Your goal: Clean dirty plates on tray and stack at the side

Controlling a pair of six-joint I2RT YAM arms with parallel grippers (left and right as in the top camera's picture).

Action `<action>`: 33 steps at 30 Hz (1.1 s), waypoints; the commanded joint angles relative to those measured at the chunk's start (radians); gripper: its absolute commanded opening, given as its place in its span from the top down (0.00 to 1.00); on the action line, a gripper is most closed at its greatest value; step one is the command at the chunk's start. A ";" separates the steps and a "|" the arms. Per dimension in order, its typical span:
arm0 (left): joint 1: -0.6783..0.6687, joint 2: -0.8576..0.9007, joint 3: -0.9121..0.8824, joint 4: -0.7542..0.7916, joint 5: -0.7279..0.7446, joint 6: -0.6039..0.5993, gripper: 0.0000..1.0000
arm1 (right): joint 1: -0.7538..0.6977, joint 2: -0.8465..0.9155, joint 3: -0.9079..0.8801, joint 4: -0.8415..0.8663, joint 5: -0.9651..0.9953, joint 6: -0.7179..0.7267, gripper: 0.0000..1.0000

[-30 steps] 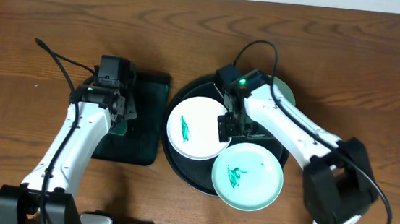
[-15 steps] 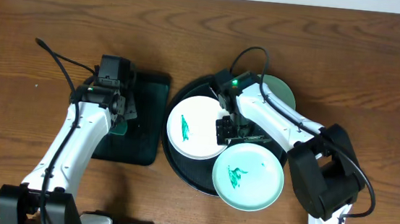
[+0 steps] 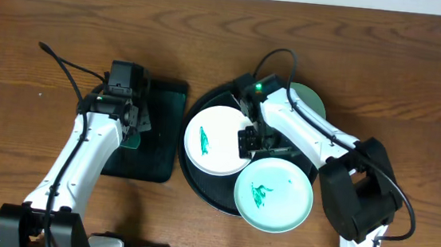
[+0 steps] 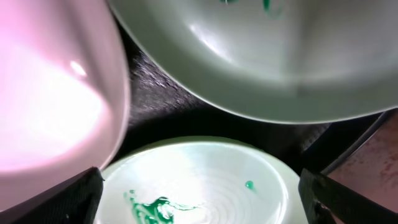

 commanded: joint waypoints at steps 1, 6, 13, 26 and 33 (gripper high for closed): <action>-0.002 0.003 -0.007 0.003 -0.027 -0.016 0.93 | 0.009 -0.030 0.050 0.002 -0.038 -0.008 0.10; -0.002 0.003 -0.007 0.010 -0.027 -0.016 0.93 | 0.009 -0.028 0.025 0.125 -0.264 -0.024 0.14; -0.002 0.003 -0.007 0.012 -0.027 -0.016 0.93 | 0.008 -0.027 -0.059 0.230 -0.317 0.062 0.26; -0.002 0.003 -0.007 0.018 -0.027 -0.016 0.93 | 0.009 -0.027 -0.065 0.265 -0.182 0.094 0.31; -0.002 0.003 -0.007 0.018 -0.027 -0.016 0.93 | 0.010 -0.027 -0.116 0.342 -0.180 0.110 0.39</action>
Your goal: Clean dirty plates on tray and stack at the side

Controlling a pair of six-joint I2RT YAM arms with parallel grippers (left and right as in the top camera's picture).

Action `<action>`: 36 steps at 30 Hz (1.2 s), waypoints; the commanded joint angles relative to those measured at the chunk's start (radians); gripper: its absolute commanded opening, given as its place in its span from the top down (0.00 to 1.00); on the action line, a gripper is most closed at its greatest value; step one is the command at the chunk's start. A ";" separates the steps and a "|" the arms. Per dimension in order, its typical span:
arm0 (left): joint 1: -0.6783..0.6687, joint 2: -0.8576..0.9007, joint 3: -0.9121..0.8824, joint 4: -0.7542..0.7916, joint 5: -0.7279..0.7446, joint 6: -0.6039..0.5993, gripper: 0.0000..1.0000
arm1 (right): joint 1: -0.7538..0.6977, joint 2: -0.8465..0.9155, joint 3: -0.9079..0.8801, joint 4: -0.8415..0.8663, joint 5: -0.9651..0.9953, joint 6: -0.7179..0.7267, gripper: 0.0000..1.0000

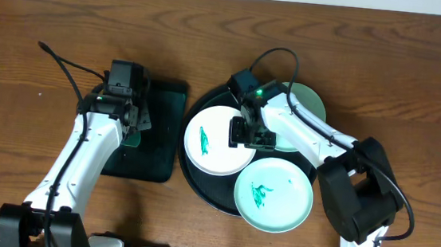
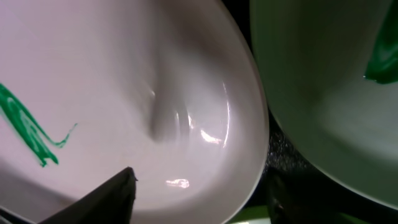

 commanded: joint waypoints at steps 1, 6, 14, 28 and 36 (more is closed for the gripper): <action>-0.002 0.003 -0.007 0.001 -0.027 -0.016 0.93 | 0.010 -0.021 -0.039 0.022 0.021 0.037 0.39; -0.002 0.003 -0.007 0.001 -0.012 -0.016 0.93 | 0.008 -0.021 -0.070 0.046 0.042 0.050 0.45; -0.002 0.003 -0.007 0.002 -0.001 -0.016 0.93 | 0.010 -0.021 -0.082 0.100 0.067 0.054 0.62; -0.013 0.003 -0.007 0.008 0.092 -0.016 0.93 | 0.010 -0.021 -0.083 0.100 0.105 0.069 0.99; -0.161 0.016 -0.007 0.013 0.120 -0.042 0.93 | 0.010 -0.021 -0.083 0.087 0.106 0.057 0.99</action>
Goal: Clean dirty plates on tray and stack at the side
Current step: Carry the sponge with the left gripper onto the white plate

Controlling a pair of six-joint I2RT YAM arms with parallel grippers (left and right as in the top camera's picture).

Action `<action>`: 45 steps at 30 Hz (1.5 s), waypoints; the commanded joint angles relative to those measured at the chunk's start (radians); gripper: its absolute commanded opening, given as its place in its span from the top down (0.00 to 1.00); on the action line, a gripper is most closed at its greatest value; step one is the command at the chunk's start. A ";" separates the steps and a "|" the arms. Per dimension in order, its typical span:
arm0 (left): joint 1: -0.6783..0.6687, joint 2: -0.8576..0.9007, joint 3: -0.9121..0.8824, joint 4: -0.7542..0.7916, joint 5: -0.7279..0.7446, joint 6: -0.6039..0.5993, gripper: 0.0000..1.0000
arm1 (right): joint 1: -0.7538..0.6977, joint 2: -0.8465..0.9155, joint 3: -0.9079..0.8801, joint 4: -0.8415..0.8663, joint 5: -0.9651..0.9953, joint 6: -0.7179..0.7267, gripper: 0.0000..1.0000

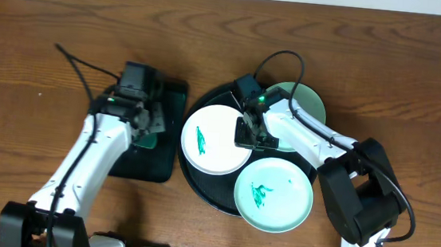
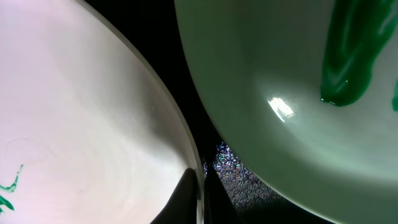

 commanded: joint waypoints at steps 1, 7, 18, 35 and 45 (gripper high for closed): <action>-0.077 0.022 -0.007 0.014 0.020 -0.039 0.93 | 0.011 -0.004 -0.008 -0.012 0.017 -0.003 0.99; -0.203 0.129 -0.007 0.084 0.024 -0.179 0.93 | 0.011 -0.004 -0.008 -0.026 0.017 -0.003 0.99; -0.265 0.323 -0.007 0.233 0.205 -0.287 0.93 | 0.011 -0.004 -0.008 -0.056 0.017 -0.006 0.99; -0.265 0.273 -0.006 0.218 0.206 -0.286 0.93 | 0.011 -0.004 -0.008 -0.080 0.017 -0.007 0.99; -0.264 0.119 -0.001 0.154 0.040 -0.266 0.93 | 0.011 -0.004 -0.008 -0.082 0.017 -0.013 0.99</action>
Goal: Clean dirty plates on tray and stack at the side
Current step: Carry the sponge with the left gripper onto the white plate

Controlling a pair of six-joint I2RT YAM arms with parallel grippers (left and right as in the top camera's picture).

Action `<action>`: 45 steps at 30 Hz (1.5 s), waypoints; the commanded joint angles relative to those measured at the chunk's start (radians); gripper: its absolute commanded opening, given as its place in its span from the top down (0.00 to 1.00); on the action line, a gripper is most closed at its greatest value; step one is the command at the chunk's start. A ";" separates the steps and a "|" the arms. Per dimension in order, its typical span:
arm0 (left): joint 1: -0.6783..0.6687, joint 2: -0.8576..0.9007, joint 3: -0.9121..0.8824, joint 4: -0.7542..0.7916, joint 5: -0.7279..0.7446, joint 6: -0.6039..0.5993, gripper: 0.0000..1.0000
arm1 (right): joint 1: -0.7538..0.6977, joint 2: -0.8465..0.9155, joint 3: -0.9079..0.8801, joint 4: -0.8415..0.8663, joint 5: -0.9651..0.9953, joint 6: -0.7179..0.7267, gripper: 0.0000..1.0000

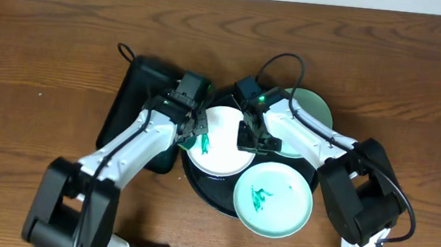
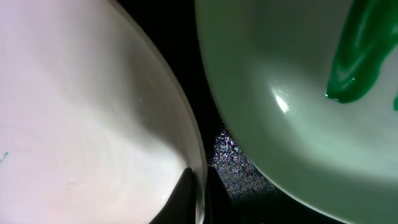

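Observation:
A black round tray (image 1: 199,187) holds a white plate (image 1: 223,144) with a green smear near its left side. My right gripper (image 1: 250,138) is shut on this plate's right rim. In the right wrist view its fingers (image 2: 186,193) pinch the white plate (image 2: 81,124) at the edge, over the tray's dark floor (image 2: 233,165). My left gripper (image 1: 191,135) is at the plate's left rim beside the smear, with what looks like a small green sponge under it. A pale green plate (image 1: 313,116) with a green smear (image 2: 360,50) lies behind. Another stained green plate (image 1: 274,198) lies in front.
A dark green mat (image 1: 130,104) lies tilted on the wooden table left of the tray, partly under my left arm. A black cable loops above the right arm. The right arm's base stands at the front right.
My left arm has moved right from the mat to the white plate's left rim. The mat now lies tilted and further back-left. My right gripper still pinches the white plate's rim.
My right gripper was open low over the tray between the plates while the left hovered over the mat. It then stood over the white plate's right side, then shut on its rim. The left gripper came right, and now reaches the plate.

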 commanded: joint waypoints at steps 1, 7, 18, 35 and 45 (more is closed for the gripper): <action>-0.019 -0.066 -0.015 -0.032 -0.011 -0.015 0.93 | 0.011 -0.004 -0.008 -0.014 0.008 -0.017 0.99; -0.013 -0.086 -0.015 -0.064 -0.042 -0.005 0.93 | 0.011 -0.004 -0.008 -0.014 0.008 -0.017 0.99; -0.014 -0.098 -0.001 -0.065 -0.062 0.016 0.93 | 0.017 -0.004 -0.008 -0.015 0.008 -0.017 0.99; -0.014 -0.118 0.138 -0.214 -0.182 0.063 0.93 | 0.017 -0.004 -0.008 -0.021 0.007 -0.016 0.99; -0.014 -0.114 0.141 -0.208 0.185 0.058 0.93 | 0.015 -0.004 -0.008 -0.015 0.008 -0.011 0.99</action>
